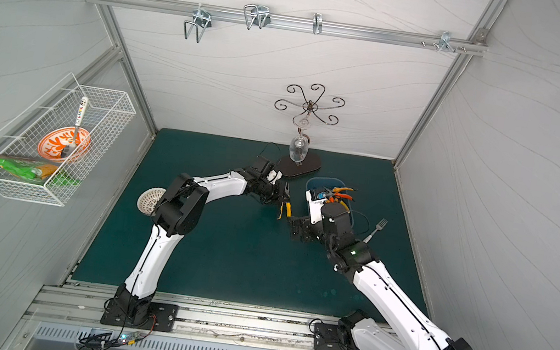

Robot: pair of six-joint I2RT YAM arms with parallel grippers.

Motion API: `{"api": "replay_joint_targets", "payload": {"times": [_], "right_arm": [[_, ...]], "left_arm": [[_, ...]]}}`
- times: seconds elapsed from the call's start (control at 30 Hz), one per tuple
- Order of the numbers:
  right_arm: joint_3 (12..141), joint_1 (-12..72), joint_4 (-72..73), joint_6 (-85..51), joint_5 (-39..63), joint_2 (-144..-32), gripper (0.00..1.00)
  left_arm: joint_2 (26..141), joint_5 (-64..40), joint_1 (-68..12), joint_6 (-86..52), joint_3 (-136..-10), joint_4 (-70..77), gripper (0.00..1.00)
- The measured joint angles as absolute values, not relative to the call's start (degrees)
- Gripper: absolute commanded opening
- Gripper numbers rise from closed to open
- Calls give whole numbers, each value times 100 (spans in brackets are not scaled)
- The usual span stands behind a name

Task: Take the pliers out of the storage box
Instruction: Place the pliers at the center of the board.

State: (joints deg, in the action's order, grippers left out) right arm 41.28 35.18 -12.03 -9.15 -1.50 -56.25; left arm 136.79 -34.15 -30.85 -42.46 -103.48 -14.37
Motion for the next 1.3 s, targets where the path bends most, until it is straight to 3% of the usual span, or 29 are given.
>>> {"api": "replay_joint_targets", "payload": {"times": [0.13, 0.23, 0.33, 0.43, 0.77, 1.07, 1.23, 1.3], "right_arm": [[4115, 3518, -1203, -915, -172, -5625, 99], [4086, 3518, -1205, -915, -231, -5625, 99], [4084, 3518, -1203, -913, -285, -5625, 99], [4084, 3518, -1203, -913, -340, -5625, 99], [4060, 3516, -1205, -956, -624, -5627, 99], [4495, 2792, -1586, -1162, -934, -6117, 99], [5352, 2158, -2123, -1234, -888, -6829, 92], [5769, 1914, -2381, -1240, -840, -7179, 90]], "left_arm": [[13878, -3446, -3085, -4283, -10672, -1525, 0], [14029, -3485, -3081, -4351, -10892, -1612, 14], [14086, -3505, -3065, -4421, -10960, -1671, 19], [14101, -3516, -3028, -4486, -10971, -1706, 32], [14016, -3581, -2910, -4554, -10772, -1393, 52], [12564, -3148, -2888, -4466, -8748, -939, 78], [11354, -2770, -2950, -4383, -7461, -593, 98], [10796, -2574, -3068, -4285, -6958, -419, 100]]}}
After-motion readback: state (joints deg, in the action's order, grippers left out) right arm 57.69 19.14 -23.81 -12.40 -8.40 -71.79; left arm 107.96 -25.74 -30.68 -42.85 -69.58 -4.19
